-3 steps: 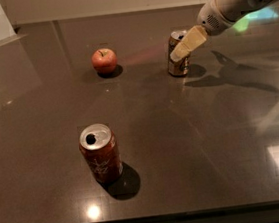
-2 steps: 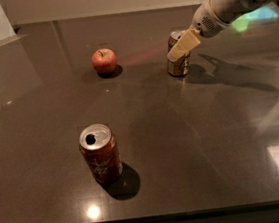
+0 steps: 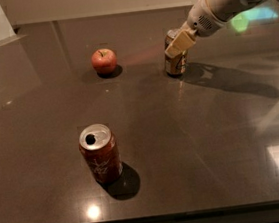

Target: Move orange can near coke can

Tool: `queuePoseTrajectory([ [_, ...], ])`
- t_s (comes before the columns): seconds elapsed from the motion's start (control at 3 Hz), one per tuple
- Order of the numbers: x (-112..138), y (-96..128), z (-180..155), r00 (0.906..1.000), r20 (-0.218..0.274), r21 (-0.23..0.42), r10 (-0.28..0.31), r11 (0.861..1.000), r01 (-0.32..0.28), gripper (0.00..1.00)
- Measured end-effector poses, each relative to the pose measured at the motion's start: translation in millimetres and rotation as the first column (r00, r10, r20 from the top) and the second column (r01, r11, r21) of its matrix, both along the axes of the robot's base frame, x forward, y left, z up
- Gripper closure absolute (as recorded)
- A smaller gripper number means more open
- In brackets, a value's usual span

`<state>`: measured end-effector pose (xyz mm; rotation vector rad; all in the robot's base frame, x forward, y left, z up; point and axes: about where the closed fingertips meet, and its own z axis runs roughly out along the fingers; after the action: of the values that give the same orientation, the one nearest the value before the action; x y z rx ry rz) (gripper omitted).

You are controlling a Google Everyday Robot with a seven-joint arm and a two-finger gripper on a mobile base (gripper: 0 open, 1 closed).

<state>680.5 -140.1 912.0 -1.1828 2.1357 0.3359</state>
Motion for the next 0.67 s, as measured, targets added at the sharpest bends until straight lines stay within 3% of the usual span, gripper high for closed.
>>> queuePoseTrajectory([
  [0.33, -19, 15, 13, 0.997, 0.027, 0.001, 0.072, 0.997, -0.072, 0.94],
  [0.67, -46, 32, 33, 0.9827, 0.036, -0.028, 0.182, 0.983, -0.181, 1.0],
])
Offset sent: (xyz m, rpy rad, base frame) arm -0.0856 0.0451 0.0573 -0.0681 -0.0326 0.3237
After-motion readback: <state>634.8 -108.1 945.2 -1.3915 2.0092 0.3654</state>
